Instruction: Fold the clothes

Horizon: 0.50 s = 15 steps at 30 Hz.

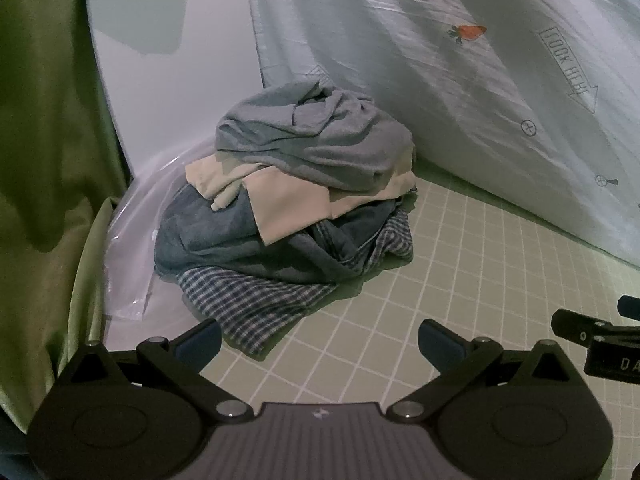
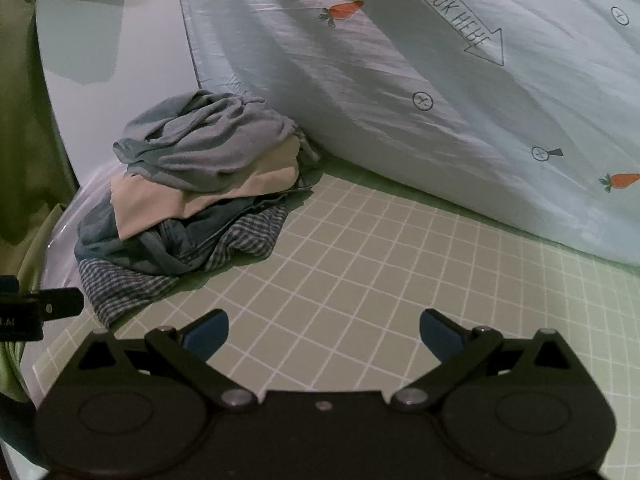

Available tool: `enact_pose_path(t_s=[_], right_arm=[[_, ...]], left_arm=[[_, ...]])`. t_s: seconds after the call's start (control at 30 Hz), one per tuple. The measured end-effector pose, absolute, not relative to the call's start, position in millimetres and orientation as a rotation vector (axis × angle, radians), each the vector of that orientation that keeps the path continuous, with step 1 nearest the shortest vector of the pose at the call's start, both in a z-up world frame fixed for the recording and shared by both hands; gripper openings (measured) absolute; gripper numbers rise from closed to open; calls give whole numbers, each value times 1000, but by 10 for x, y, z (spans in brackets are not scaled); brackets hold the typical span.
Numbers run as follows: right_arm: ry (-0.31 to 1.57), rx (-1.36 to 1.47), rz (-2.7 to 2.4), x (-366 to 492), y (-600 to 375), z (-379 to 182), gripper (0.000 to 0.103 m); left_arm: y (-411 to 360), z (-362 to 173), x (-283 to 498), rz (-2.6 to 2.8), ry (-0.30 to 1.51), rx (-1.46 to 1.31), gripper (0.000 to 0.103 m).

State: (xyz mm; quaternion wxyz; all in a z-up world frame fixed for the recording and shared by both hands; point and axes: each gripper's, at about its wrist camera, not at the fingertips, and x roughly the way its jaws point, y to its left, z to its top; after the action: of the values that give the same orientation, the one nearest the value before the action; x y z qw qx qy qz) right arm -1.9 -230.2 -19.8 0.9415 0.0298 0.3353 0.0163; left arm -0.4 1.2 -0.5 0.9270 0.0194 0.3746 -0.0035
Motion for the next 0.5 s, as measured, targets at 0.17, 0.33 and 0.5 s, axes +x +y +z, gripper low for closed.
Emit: enact_pose_path(t_s=[0.17, 0.33, 0.5], right_arm=[[684, 74, 39, -42, -2324, -236, 103], [678, 71, 41, -51, -2367, -256, 103], [670, 76, 43, -70, -2372, -288, 103]], left_arm=[[33, -5, -11, -1, 771, 45, 103], [-27, -12, -35, 8, 766, 44, 103], [-22, -33, -70, 4, 763, 46, 103]])
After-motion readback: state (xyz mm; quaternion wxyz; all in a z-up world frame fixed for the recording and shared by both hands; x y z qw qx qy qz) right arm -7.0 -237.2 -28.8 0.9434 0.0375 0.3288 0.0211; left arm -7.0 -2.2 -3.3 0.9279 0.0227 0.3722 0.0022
